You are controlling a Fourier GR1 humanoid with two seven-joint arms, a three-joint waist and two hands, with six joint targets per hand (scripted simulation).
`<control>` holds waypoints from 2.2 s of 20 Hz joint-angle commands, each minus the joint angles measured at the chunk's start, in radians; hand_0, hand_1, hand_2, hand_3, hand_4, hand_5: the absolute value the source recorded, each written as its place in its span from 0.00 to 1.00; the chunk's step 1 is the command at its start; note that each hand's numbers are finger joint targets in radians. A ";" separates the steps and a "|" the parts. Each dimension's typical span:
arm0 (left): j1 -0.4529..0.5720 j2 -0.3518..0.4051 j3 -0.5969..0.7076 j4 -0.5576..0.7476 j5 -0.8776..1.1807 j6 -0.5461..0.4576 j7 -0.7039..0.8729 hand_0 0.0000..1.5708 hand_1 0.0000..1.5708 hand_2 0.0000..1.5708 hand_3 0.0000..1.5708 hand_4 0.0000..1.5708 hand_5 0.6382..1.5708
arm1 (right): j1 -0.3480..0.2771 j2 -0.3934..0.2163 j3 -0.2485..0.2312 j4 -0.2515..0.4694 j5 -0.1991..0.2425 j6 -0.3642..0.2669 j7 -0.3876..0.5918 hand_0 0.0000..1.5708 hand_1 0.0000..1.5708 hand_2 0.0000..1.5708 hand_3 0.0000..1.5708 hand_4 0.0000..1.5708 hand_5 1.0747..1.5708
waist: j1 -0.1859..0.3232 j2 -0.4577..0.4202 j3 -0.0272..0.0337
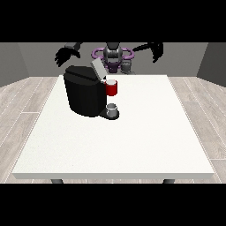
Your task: Insert the coffee pod into the coffee machine and close the lid
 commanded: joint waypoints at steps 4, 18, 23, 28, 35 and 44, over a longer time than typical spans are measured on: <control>0.153 -0.036 0.027 -0.020 0.071 -0.026 0.014 0.00 0.00 0.00 0.00 0.00 1.00 | -0.025 -0.057 0.043 -0.141 -0.044 0.118 0.119 0.00 0.00 0.00 0.00 0.16 1.00 | 0.015 -0.097 0.0000; 0.284 -0.131 -0.099 -0.241 0.192 -0.011 0.012 0.00 0.00 0.00 0.00 0.14 1.00 | -0.245 -0.090 0.097 -0.141 0.030 0.142 0.172 0.00 0.00 0.00 0.00 0.15 1.00 | 0.146 0.012 0.0004; 0.297 -0.123 -0.070 -0.380 0.249 -0.040 0.130 0.00 0.00 0.00 0.00 0.00 1.00 | -0.242 -0.053 0.121 -0.125 0.060 0.150 0.091 0.00 0.00 0.00 0.00 0.00 1.00 | 0.144 0.075 0.0007; 0.387 -0.121 -0.089 -0.485 0.278 -0.010 0.103 0.00 0.00 0.00 0.00 0.00 1.00 | -0.278 -0.015 0.110 -0.090 0.035 0.155 0.110 0.00 0.00 0.00 0.00 0.00 1.00 | 0.121 0.117 0.0006; 0.425 -0.111 -0.152 -0.590 0.299 -0.012 0.168 0.00 0.00 0.00 0.00 0.00 1.00 | -0.386 -0.078 0.016 0.062 -0.009 0.208 0.089 0.00 0.00 0.00 0.00 0.00 1.00 | 0.147 0.183 0.0007; 0.454 -0.044 -0.125 -0.627 0.347 0.006 0.122 0.00 0.00 0.00 0.00 0.00 1.00 | -0.463 -0.051 0.054 0.142 0.049 0.206 0.058 0.00 0.00 0.00 0.00 0.00 1.00 | 0.115 0.222 0.0004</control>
